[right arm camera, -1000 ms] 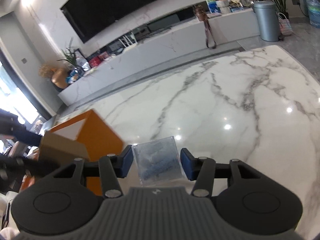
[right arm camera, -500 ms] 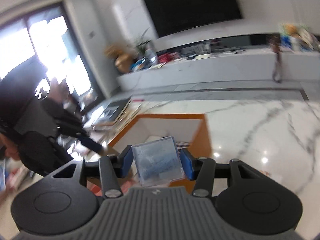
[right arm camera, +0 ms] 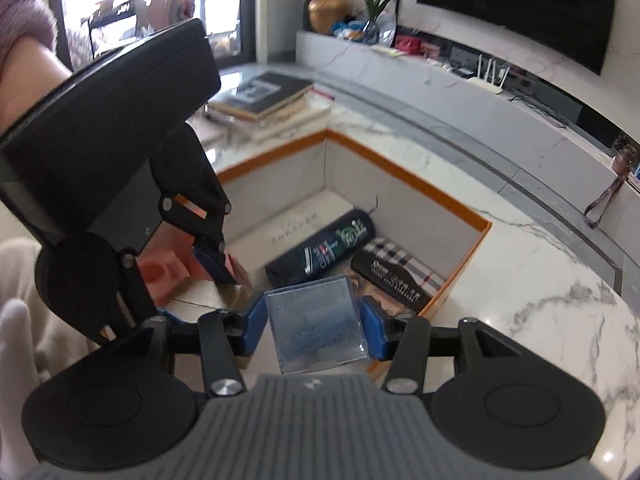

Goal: Organize rigid objects
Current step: 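Carry the brown box and clear cube over the orange box with both grippers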

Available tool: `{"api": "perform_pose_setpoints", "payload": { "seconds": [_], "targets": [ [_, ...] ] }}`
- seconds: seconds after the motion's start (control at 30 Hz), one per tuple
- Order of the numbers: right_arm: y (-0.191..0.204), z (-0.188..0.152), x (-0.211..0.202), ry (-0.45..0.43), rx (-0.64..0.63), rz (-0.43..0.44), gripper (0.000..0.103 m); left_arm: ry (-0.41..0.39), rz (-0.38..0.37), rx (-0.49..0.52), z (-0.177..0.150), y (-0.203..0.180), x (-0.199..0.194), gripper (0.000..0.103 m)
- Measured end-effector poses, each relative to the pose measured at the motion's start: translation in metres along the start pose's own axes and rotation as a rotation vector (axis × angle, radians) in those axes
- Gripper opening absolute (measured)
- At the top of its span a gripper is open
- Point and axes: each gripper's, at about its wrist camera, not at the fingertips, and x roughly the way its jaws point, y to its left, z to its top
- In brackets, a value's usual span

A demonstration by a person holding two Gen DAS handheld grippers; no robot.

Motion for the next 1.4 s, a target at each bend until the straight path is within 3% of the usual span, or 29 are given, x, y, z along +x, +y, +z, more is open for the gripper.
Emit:
{"api": "perform_pose_setpoints", "payload": {
  "seconds": [0.23, 0.33, 0.53, 0.63, 0.83, 1.07, 1.23, 1.33, 1.4],
  "targets": [
    [-0.002, 0.001, 0.018, 0.053, -0.028, 0.026, 0.051, 0.017, -0.040, 0.050, 0.002, 0.008, 0.014, 0.055],
    [-0.002, 0.002, 0.020, 0.060, -0.031, 0.035, 0.051, -0.005, -0.003, 0.047, -0.004, 0.006, 0.007, 0.062],
    [-0.001, -0.001, 0.023, 0.068, -0.017, 0.044, 0.051, -0.087, 0.108, -0.003, -0.017, -0.012, -0.016, 0.062],
    [0.002, -0.003, 0.023, 0.069, -0.011, 0.048, 0.051, -0.095, 0.165, -0.016, -0.023, -0.020, -0.016, 0.043],
    [0.011, -0.004, 0.024, 0.076, -0.027, 0.071, 0.051, -0.080, 0.105, -0.046, -0.017, -0.010, -0.016, 0.022],
    [0.015, 0.000, 0.034, 0.115, -0.034, 0.094, 0.051, -0.073, 0.061, -0.063, -0.015, 0.010, -0.013, 0.011],
    [0.009, 0.002, 0.041, 0.123, -0.008, 0.106, 0.051, -0.097, 0.044, -0.091, -0.018, 0.025, -0.014, 0.011],
    [0.008, 0.002, 0.044, 0.126, -0.013, 0.095, 0.050, -0.116, 0.078, -0.058, -0.018, 0.023, -0.018, 0.021],
    [0.008, 0.003, 0.044, 0.128, -0.014, 0.098, 0.050, -0.116, 0.104, -0.050, -0.018, 0.024, -0.019, 0.059]
  ]
}}
